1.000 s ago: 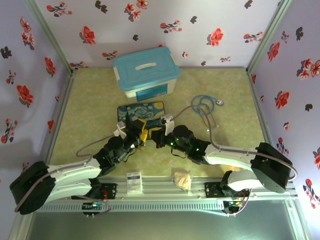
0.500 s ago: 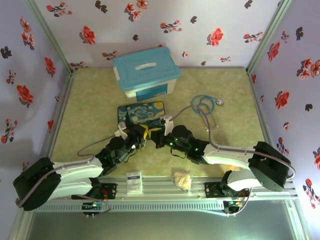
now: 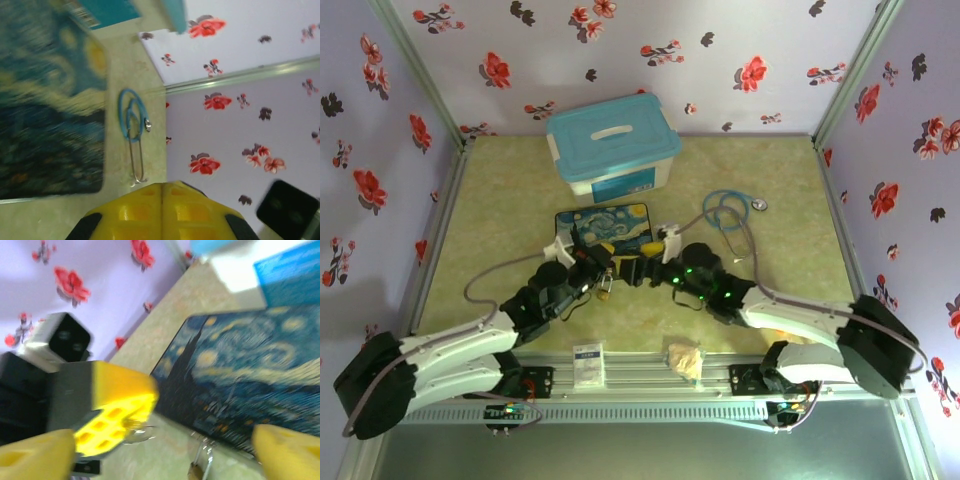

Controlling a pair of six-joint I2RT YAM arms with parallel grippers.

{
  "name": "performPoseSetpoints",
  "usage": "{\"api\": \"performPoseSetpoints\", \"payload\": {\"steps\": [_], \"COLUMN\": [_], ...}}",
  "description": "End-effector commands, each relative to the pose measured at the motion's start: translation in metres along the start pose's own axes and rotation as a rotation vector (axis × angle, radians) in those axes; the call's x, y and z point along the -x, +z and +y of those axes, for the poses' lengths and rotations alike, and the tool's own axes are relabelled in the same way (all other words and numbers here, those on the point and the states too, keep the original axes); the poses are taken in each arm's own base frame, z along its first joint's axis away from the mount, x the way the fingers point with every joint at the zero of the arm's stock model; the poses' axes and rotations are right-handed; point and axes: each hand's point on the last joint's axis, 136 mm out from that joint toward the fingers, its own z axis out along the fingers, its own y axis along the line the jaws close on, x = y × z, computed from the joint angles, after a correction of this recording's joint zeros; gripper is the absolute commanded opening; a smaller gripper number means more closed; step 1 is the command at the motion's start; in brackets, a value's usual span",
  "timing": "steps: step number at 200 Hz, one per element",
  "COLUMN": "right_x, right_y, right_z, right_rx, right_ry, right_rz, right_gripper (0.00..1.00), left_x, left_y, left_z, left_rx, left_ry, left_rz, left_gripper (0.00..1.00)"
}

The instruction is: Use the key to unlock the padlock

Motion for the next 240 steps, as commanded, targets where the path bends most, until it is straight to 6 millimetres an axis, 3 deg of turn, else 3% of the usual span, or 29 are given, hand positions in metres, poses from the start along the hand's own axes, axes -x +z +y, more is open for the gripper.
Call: {"api": "performPoseSetpoints", "payload": {"steps": [1, 35, 61, 95, 149, 221, 240], "right_x": [0.013, 0.024, 0.030, 0.035, 0.033, 0.029, 0.026], "right_y": [-0.019, -0.038, -0.044, -0.045, -0.043, -0.042, -0.040], "right_z": [0.001, 0.028, 0.047, 0.064, 0.065, 0.068, 0.067], "right_rx": [0.081, 0.265, 0.366, 0.485, 0.509, 0.542, 0.541], "right_ry": [0.020, -0.044, -0.074, -0.061, -0.057, -0.055, -0.048], "right_rz": [-0.006, -0.003, -0.013, -0.045, -0.052, -0.066, -0.059], "right_gripper": [0.99, 0.94, 0.88, 0.73, 0.55, 0.29, 0.28], "left_x": [0.001, -0.024, -0.029, -0.034, -0.033, -0.036, -0.036], "left_y": [-0.004, -0.004, -0.008, -0.011, -0.012, -0.007, -0.007], "left_z": [-0.024, -0.060, -0.073, -0.095, -0.114, -0.114, -0.115], "left_rx": [0.027, -0.107, -0.169, -0.295, -0.381, -0.390, -0.396], "left_ry": [0.429, 0.756, 0.852, 0.828, 0.720, 0.689, 0.685], "left_rz": [0.091, 0.316, 0.350, 0.333, 0.310, 0.321, 0.316], "left_gripper": [0.00, 0.00, 0.00, 0.00, 0.00, 0.00, 0.00]}}
